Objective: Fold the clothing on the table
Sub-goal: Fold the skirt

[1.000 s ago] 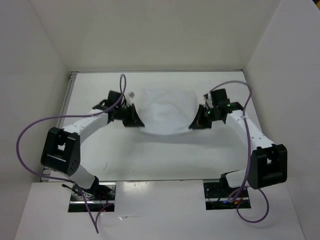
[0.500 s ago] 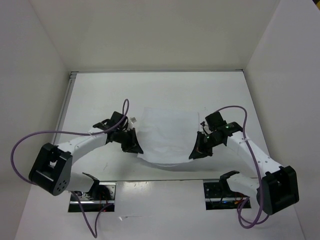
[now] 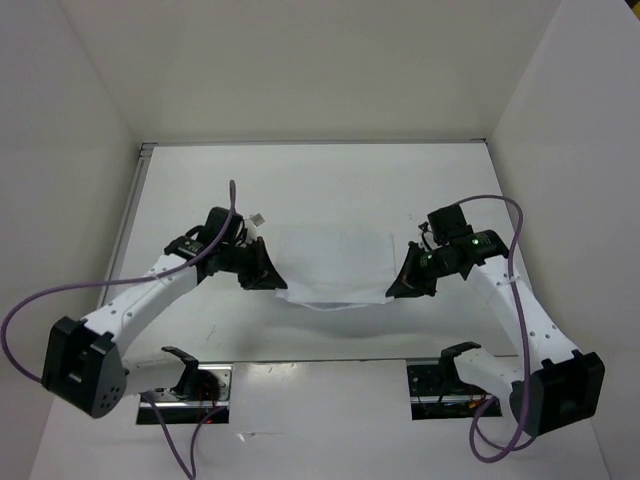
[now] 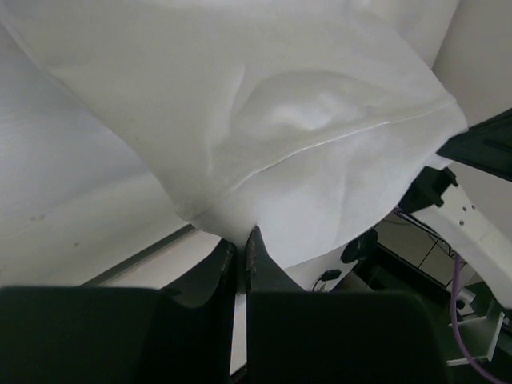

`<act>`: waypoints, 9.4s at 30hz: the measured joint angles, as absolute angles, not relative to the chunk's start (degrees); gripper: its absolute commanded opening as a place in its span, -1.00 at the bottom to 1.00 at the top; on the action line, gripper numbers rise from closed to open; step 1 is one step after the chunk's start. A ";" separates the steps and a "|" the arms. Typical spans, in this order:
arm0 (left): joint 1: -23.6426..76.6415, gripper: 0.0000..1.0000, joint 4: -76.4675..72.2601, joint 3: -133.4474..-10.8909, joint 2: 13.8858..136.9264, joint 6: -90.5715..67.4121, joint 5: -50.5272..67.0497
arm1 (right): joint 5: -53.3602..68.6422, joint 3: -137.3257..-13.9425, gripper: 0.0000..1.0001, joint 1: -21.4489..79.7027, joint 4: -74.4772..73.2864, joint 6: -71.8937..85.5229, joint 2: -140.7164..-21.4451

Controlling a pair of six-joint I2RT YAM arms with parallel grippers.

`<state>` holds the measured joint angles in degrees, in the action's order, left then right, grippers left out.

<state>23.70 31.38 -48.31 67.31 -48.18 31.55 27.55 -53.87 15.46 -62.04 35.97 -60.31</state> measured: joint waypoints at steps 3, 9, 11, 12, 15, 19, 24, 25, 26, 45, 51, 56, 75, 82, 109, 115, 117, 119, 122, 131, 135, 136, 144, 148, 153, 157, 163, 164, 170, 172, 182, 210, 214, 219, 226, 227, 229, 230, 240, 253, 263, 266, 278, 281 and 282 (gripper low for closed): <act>22.83 -0.86 29.67 -50.94 74.52 -47.99 30.50 | 26.52 -54.11 -1.00 12.45 -60.51 35.24 -63.92; 20.67 -0.86 26.50 -55.31 85.62 -46.63 28.27 | 24.32 -55.72 -1.00 9.32 -55.88 34.35 -71.88; 20.05 -0.86 25.58 -56.03 87.66 -46.37 27.77 | 24.14 -56.64 -1.00 8.21 -53.95 33.93 -73.52; 19.79 -0.86 25.21 -56.18 88.33 -46.28 27.66 | 24.10 -57.10 -1.00 7.62 -53.12 33.74 -74.30; 19.14 -0.86 24.40 -56.95 90.19 -46.22 27.64 | 24.18 -58.30 -1.00 6.07 -50.85 33.21 -77.10; 19.03 -0.86 23.14 -58.39 92.62 -45.74 27.35 | 24.21 -59.13 -1.00 5.80 -48.62 32.71 -80.82; 18.87 -0.86 21.91 -59.64 96.36 -44.99 27.24 | 24.16 -59.33 -1.00 5.74 -46.96 32.01 -84.60; 18.87 -0.84 21.80 -59.64 96.84 -44.99 27.24 | 24.14 -59.33 -1.00 5.74 -46.87 31.88 -84.90; 18.87 -0.81 21.76 -59.64 97.19 -44.97 27.24 | 24.10 -59.33 -1.00 5.74 -46.78 31.83 -85.10; 15.99 -0.16 20.38 -72.99 108.27 -46.41 25.63 | 18.90 -68.51 -0.37 4.84 -42.17 31.11 -99.13; 12.14 -0.03 14.02 -79.13 111.92 -51.13 25.56 | 15.35 -77.78 -0.17 0.82 -35.00 33.50 -101.82; 9.80 0.06 11.05 -78.76 111.53 -52.95 23.70 | 14.35 -80.01 -0.12 -0.78 -33.21 33.93 -101.03; 16.91 0.20 13.37 -58.72 94.32 -42.98 15.84 | 16.01 -68.99 0.15 3.14 -41.19 28.64 -91.18; 19.03 0.17 12.45 -57.78 98.02 -42.06 14.46 | 14.57 -68.99 0.17 3.14 -41.23 28.60 -94.30; 25.34 -1.00 11.53 -58.50 103.46 -42.19 13.69 | 25.71 -72.40 -1.00 24.62 -40.62 27.99 -101.82; 25.36 -1.00 13.39 -58.50 102.85 -42.13 13.45 | 26.48 -72.44 -1.00 26.59 -40.62 28.21 -109.84; 25.39 -1.00 14.04 -58.50 102.59 -42.11 13.28 | 26.24 -72.44 -1.00 26.59 -40.58 28.25 -110.69; 25.39 -1.00 14.76 -58.48 102.19 -42.04 13.15 | 25.93 -72.44 -1.00 26.59 -40.58 28.25 -111.15; 25.41 -1.00 16.08 -58.48 101.19 -41.95 12.97 | 25.21 -72.84 -1.00 26.61 -40.58 28.47 -112.36; 25.43 -1.00 21.12 -64.45 97.17 -41.93 15.05 | 25.34 -76.03 -1.00 29.34 -40.73 29.74 -116.42; 25.69 -1.00 20.43 -70.87 96.92 -42.52 19.49 | 28.21 -79.09 -1.00 32.14 -39.81 30.59 -119.09; 25.78 -1.00 20.03 -71.64 96.68 -42.65 20.62 | 29.28 -79.90 -1.00 32.71 -39.22 30.74 -119.77; 26.13 -1.00 19.25 -72.23 96.51 -44.21 24.80 | 33.80 -81.34 -0.75 32.97 -35.40 32.25 -120.97; 25.74 -1.00 19.27 -71.64 96.51 -44.21 24.86 | 33.36 -80.23 -0.60 30.57 -35.53 32.73 -116.79; 24.88 -1.00 19.62 -69.36 96.49 -44.16 24.86 | 30.79 -75.68 -0.50 25.34 -36.77 33.01 -103.88; 24.67 -1.00 19.99 -68.62 96.49 -44.16 24.97 | 26.61 -71.77 -0.47 21.32 -37.98 32.53 -98.61; 26.22 -1.00 20.21 -69.01 96.51 -44.16 25.10 | 18.04 -65.30 -0.47 18.90 -42.15 31.97 -100.53; 26.61 -1.00 20.23 -69.19 96.51 -44.16 25.21 | 16.95 -65.08 -0.51 18.63 -42.70 31.90 -101.12; 29.58 -1.00 21.23 -71.55 96.57 -44.16 25.41 | 13.93 -65.12 -0.59 17.93 -42.61 31.88 -106.02; 31.09 -1.00 21.50 -72.58 96.86 -44.01 25.45 | 15.00 -65.80 -0.61 17.78 -42.94 31.83 -106.94; 39.27 -1.00 21.69 -78.11 105.97 -43.90 27.29 | 21.71 -68.40 -0.64 17.58 -42.35 31.86 -110.45; 42.48 0.22 23.20 -94.06 121.19 -47.27 27.62 | 23.86 -66.00 -0.59 16.27 -36.88 33.61 -108.75; 42.13 0.28 21.89 -101.12 122.87 -48.40 27.07 | 19.92 -65.25 -0.55 13.47 -36.77 34.09 -105.71; 41.36 0.34 16.95 -102.45 121.80 -49.87 26.63 | 12.40 -65.10 -0.46 9.41 -39.22 35.88 -98.37; 39.62 0.34 15.33 -93.41 114.17 -49.71 21.15 | 2.81 -67.66 -0.40 6.98 -44.25 37.17 -84.99; 39.24 0.34 15.27 -92.23 113.36 -49.71 20.53 | 2.11 -67.83 -0.40 6.98 -44.64 37.21 -84.16; 38.65 0.34 14.92 -89.43 112.05 -49.63 19.66 | 1.67 -67.83 -0.38 7.03 -45.52 37.21 -83.11; 38.35 0.34 14.92 -88.12 111.59 -49.56 19.46 | 1.72 -67.83 -0.38 7.20 -46.17 36.97 -82.89; 37.80 0.18 14.00 -83.96 115.18 -48.97 19.05 | 6.90 -64.23 -0.38 10.48 -47.24 34.22 -86.61; 35.33 0.15 13.67 -83.22 118.28 -47.13 17.98 | 8.51 -64.25 -0.50 9.04 -42.92 30.94 -103.39; 34.04 0.52 14.22 -74.35 103.98 -44.23 18.48 | 10.55 -66.04 -0.15 8.29 -43.81 30.39 -91.20; 34.04 0.52 14.72 -70.37 92.66 -42.11 17.58 | 10.81 -65.84 -0.15 6.46 -43.57 31.31 -80.05; 33.87 0.56 16.23 -40.53 69.69 -44.38 14.94 | 7.68 -49.50 0.09 3.99 -43.29 41.74 -52.49; 33.82 0.56 15.00 -40.49 68.18 -45.32 14.57 | 7.05 -49.50 0.09 3.27 -42.87 42.37 -52.53; 33.82 0.56 14.59 -40.49 67.81 -45.34 14.46 | 7.05 -49.50 0.09 3.14 -42.85 42.37 -53.23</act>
